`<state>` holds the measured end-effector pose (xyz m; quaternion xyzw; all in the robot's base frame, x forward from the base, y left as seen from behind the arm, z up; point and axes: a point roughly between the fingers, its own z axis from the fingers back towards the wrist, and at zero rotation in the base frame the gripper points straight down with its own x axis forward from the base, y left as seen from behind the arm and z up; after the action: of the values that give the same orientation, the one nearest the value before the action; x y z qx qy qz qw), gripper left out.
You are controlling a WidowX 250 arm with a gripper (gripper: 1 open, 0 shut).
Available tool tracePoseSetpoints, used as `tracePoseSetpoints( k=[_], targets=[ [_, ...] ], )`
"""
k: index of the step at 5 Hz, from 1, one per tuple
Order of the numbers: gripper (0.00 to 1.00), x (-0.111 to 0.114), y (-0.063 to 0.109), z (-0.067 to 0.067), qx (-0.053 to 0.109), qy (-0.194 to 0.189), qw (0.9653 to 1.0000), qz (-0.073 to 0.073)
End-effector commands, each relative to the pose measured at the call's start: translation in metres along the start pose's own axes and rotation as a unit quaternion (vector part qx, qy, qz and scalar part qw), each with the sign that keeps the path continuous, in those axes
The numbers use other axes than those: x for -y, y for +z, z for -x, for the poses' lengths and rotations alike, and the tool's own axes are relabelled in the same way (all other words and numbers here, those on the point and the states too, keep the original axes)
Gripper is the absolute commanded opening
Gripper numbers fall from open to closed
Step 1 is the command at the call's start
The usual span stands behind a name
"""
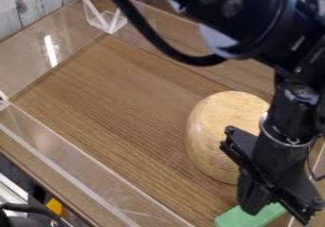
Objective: Put the green block in the brown bowl
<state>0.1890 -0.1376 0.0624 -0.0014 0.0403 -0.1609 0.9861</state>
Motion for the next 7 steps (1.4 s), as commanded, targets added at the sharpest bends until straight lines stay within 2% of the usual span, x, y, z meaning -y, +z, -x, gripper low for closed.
tracePoseSetpoints(
  k=[1,2,4,6,7],
  targets=[
    [0.0,-0.002,0.009,-0.004,0.017,0.026,0.9995,0.007],
    [0.0,-0.005,0.009,-0.002,0.018,0.047,0.9987,0.009],
    [0.0,0.005,0.006,-0.023,0.02,0.054,0.9983,0.011],
    [0.0,0.01,0.012,-0.014,0.017,0.036,0.9992,0.003],
    [0.0,0.006,0.028,-0.017,0.016,0.038,0.9992,-0.001]
  ],
)
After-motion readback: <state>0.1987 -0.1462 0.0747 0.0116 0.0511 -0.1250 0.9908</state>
